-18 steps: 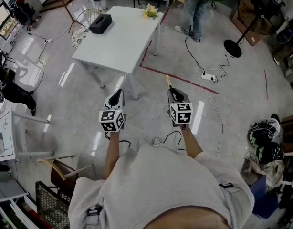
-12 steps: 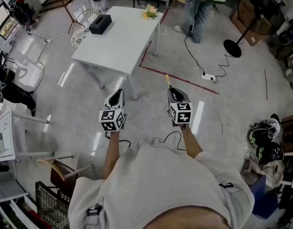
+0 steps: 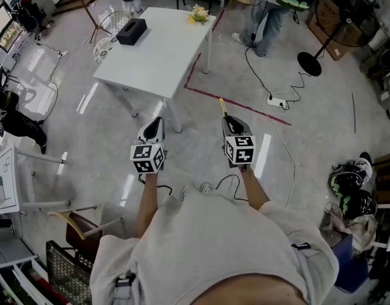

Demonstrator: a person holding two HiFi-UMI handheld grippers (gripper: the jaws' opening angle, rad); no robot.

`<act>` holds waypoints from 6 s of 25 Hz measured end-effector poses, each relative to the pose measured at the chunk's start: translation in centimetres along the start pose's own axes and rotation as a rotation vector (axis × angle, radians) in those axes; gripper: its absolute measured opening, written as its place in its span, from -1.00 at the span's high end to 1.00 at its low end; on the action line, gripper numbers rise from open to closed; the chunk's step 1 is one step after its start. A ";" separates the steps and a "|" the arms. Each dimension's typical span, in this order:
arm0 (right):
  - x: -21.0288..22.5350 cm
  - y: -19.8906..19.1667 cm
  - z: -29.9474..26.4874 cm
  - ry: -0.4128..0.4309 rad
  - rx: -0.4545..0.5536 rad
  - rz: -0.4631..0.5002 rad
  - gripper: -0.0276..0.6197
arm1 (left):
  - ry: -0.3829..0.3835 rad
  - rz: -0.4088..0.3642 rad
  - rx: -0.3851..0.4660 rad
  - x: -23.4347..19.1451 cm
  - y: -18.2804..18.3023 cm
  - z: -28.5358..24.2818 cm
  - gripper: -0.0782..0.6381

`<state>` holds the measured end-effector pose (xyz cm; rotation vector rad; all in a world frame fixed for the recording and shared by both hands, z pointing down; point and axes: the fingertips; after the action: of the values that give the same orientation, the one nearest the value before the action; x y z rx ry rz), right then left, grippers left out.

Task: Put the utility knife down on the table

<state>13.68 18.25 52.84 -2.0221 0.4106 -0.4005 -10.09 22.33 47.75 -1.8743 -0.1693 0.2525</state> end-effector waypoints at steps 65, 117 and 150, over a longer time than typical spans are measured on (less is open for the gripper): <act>9.1 14.8 -30.0 -0.119 -0.047 0.003 0.66 | -0.169 -0.009 -0.002 -15.2 11.0 -35.7 0.71; 12.6 12.9 -47.8 0.013 -0.282 -0.046 0.66 | -0.132 0.083 -0.250 -20.5 5.2 -50.6 0.71; 15.6 12.4 -62.7 0.082 -0.433 0.085 0.66 | -0.063 0.136 -0.349 -22.0 2.2 -52.2 0.71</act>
<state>-1.81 -42.81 71.91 -2.4014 0.6784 -0.3657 -17.91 -31.63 63.17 -2.2289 -0.1352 0.3952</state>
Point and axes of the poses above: the fingertips, and each gripper's own axes: z backward along the fingers, x to its right, y out of its top, and after that the axes turned 3 degrees about -x, right-handed
